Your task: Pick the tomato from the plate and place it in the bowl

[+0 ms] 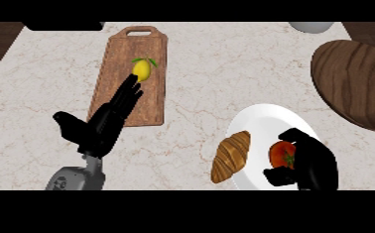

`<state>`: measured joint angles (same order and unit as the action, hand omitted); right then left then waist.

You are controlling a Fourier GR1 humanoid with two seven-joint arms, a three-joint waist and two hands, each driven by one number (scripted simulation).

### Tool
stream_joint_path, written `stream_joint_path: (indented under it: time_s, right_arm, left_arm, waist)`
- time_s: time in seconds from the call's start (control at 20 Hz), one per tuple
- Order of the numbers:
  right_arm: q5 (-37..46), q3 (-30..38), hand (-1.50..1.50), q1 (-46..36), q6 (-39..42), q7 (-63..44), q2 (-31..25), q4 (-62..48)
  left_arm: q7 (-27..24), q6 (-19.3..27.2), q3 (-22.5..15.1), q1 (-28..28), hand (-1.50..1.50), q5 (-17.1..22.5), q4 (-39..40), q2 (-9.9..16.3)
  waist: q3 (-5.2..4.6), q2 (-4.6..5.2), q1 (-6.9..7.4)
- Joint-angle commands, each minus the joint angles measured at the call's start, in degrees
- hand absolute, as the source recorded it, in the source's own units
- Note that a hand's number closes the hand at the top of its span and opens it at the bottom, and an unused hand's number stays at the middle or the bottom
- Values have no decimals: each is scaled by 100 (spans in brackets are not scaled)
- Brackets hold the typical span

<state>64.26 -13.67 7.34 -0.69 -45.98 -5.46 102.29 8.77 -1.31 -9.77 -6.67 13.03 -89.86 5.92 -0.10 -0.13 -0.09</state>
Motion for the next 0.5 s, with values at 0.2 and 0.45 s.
stream_joint_path:
  time_s: [0.2, 0.45]
  right_arm:
    - [337, -36, 150, -641, 134, -28, 173, -426]
    - [792, -323, 150, -186, 98, -112, 116, -34]
  left_arm:
    - [1, -130, 106, 52, 0, -172, -32, -112]
    - [113, -33, -16, 151, 0, -378, -138, -303]
  waist:
    - [10, 12, 20]
    - [10, 8, 3]
